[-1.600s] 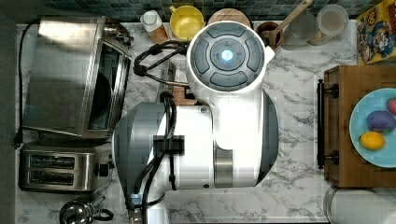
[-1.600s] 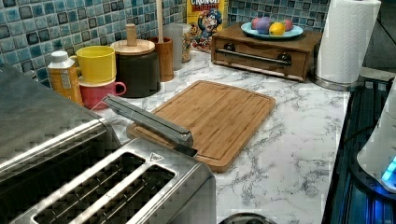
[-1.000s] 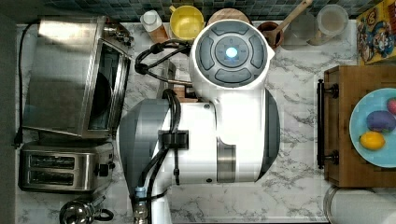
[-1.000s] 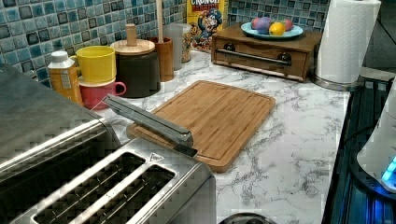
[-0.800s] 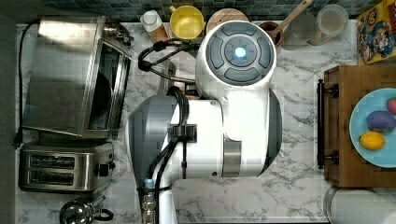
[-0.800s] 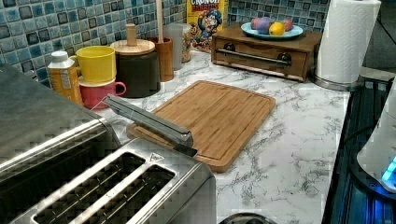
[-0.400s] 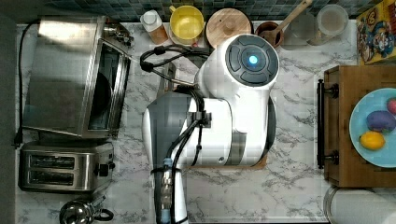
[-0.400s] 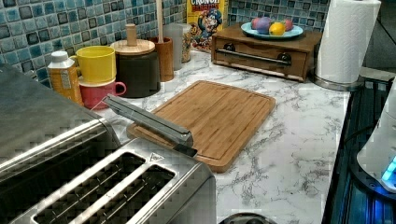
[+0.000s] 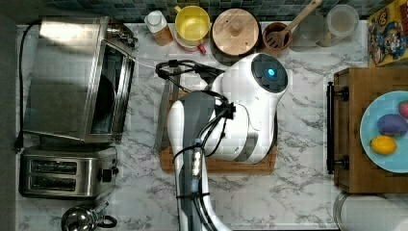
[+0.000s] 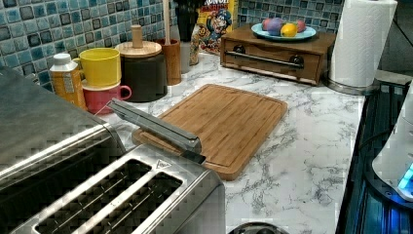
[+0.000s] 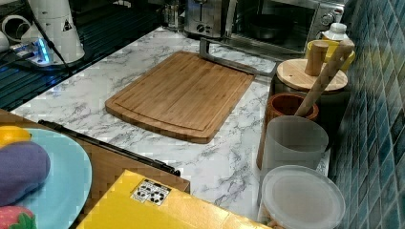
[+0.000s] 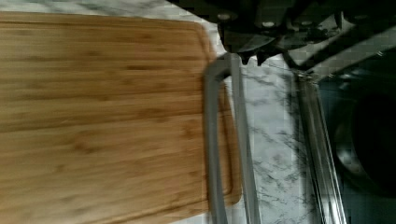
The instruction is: Close the oven.
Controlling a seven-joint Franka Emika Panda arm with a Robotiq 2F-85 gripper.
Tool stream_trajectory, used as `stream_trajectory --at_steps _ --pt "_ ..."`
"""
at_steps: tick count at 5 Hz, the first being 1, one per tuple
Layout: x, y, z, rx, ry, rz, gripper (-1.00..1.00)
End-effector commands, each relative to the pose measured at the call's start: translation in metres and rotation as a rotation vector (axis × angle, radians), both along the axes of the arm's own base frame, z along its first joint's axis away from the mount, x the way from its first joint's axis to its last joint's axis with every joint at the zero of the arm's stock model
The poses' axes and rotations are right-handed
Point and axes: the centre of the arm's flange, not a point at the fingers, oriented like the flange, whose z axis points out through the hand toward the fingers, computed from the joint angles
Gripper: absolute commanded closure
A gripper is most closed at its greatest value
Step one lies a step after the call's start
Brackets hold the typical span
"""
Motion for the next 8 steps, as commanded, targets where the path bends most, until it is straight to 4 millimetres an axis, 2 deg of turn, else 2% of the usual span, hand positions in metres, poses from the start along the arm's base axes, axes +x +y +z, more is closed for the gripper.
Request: stream_trajectory --at_steps 1,3,4,5,7,8 --pt "-0.020 -0.039 -0.070 0.169 -0.118 -0.099 1.00" --pt "-0.032 -0.043 -0.124 0.340 -0.268 -0.126 1.00" --pt "-0.021 -0.033 -0.154 0.351 -0.266 -0.109 1.00" --pt "-0.013 -0.021 -0.173 0.358 -0.284 -0.102 1.00" --pt "0.003 0.006 -0.191 0.428 -0.308 -0.066 1.00" --pt "0.004 0.008 -0.173 0.523 -0.344 -0.104 1.00"
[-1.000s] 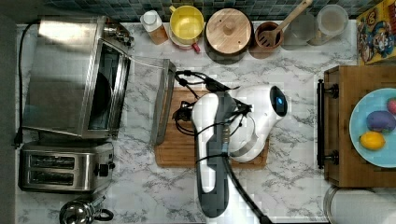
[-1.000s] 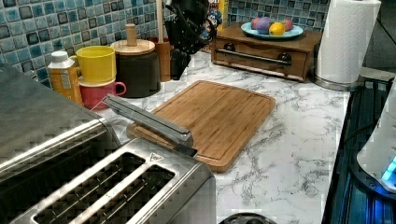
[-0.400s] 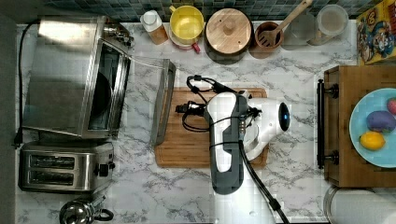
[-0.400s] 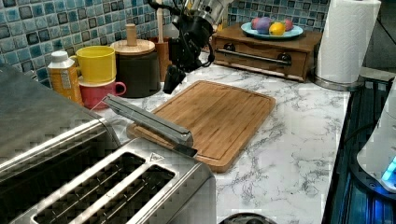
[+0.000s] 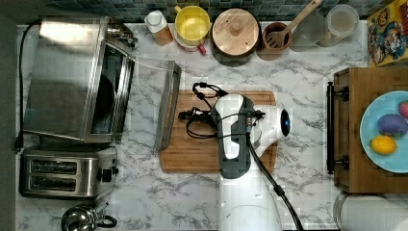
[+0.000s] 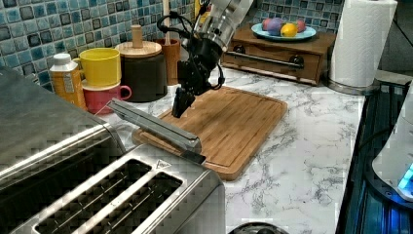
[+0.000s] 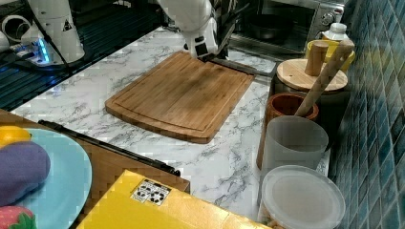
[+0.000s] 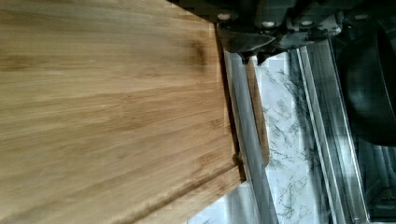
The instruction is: Close the oven.
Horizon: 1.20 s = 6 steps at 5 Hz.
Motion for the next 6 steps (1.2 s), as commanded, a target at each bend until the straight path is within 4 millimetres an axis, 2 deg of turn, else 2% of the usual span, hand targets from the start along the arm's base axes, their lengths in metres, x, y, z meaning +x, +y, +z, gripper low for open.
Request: stream_trajectory --at_steps 1,2,3,4,5,6 --pt "0.051 0.055 0.050 0.123 -0.165 0.073 1.00" --pt "0.063 0.079 0.034 0.094 -0.121 0.133 1.00" --pt "0.062 0.099 0.012 0.064 -0.138 0.148 1.00" --pt "0.061 0.106 -0.001 0.085 -0.128 0.133 1.00" --pt "0.056 0.111 0.014 0.127 -0.139 0.115 1.00" --pt "0.056 0.126 0.046 0.149 -0.147 0.111 1.00"
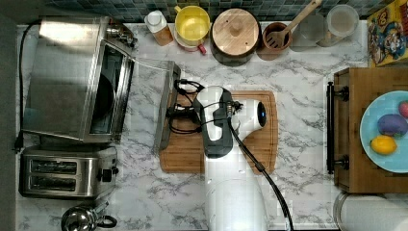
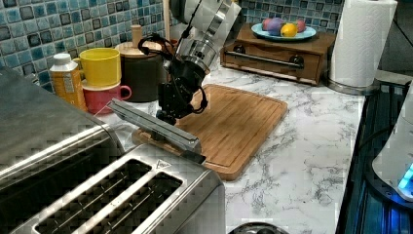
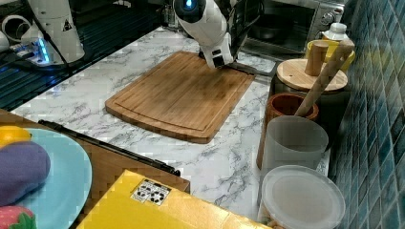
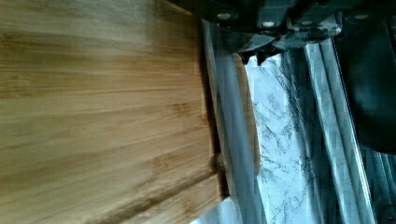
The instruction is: Close the oven.
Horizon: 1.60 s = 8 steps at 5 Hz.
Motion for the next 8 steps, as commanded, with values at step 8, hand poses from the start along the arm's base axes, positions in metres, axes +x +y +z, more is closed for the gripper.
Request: stream_trajectory --at_steps 8 --pt "0.026 0.310 0.367 -0.555 -0.688 0.298 1.00"
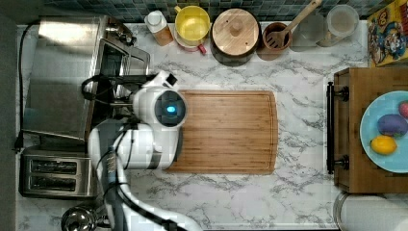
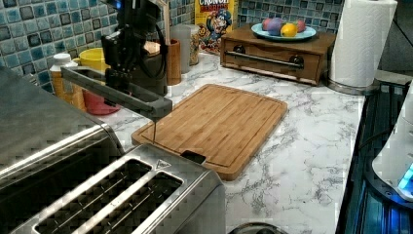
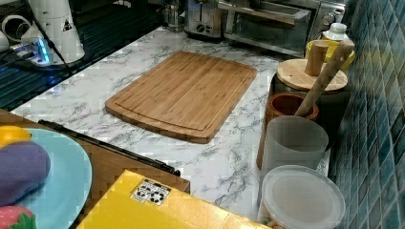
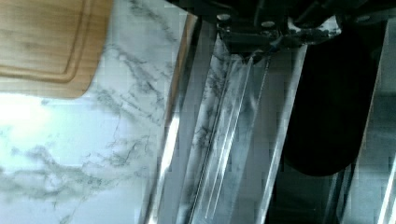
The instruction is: Close the oven.
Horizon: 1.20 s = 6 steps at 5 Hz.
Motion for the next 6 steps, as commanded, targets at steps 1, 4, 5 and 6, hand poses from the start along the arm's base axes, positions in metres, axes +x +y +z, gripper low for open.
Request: stream_trajectory --at_steps 1,4,5,6 --pt "-0.025 0.188 0.213 -0.096 -0.511 0.163 1.00" --pt "-0.076 0.227 0.309 -0.132 -0.746 0.074 1.00" --pt "-0.098 0.230 0.333 -0.106 -0.793 0.044 1.00" --pt "-0.101 0.237 0.345 -0.252 -0.766 0.060 1.00"
